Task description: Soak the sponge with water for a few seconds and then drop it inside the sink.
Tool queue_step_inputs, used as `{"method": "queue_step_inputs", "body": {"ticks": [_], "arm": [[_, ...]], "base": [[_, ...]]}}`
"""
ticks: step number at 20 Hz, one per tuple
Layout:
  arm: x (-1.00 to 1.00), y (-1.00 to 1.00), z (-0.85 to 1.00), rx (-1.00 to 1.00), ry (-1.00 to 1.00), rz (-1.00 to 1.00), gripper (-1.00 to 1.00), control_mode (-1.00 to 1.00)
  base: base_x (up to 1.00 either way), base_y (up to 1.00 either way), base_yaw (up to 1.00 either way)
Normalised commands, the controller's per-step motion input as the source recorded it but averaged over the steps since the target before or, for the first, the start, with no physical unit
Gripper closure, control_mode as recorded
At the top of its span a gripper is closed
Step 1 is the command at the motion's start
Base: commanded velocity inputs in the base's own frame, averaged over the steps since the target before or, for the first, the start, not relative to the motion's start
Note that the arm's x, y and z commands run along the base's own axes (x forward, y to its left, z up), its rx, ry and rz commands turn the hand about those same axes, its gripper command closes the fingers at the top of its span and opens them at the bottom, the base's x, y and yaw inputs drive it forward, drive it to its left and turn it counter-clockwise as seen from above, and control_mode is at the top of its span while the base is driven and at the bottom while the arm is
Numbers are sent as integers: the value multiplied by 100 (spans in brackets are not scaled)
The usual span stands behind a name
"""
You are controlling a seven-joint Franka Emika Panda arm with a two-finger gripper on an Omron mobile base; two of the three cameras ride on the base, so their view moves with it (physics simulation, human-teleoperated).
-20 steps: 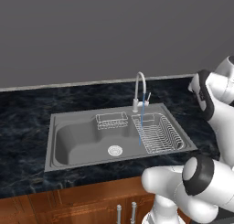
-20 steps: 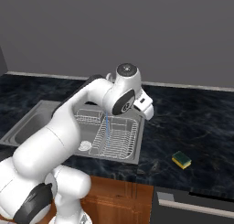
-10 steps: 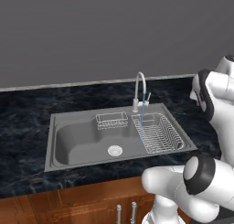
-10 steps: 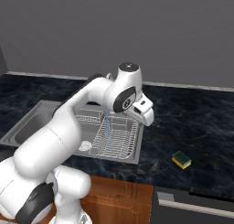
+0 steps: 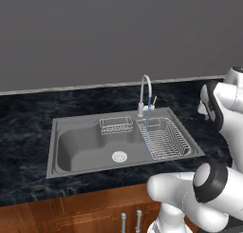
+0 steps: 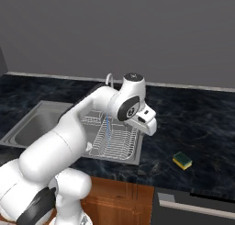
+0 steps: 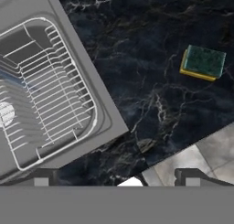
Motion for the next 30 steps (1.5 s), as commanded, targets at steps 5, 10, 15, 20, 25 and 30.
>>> {"method": "queue_step_inputs", "body": {"ticks": [5, 10, 15, 20, 25, 30], "arm": [[-18, -7, -21, 0, 0, 6, -100, -100], [-16, -10, -28, 0, 0, 7, -100, -100], [-6, -9, -9, -1, 2, 9, -100, -100], [1, -7, 0, -1, 11, 8, -100, -100], [13, 0, 0, 0, 18, 0, -100, -100], [9, 0, 0, 0, 9, 0, -100, -100]], "base": [[0, 0, 0], [0, 0, 0], [0, 0, 0], [0, 0, 0], [0, 0, 0], [0, 0, 0]]}}
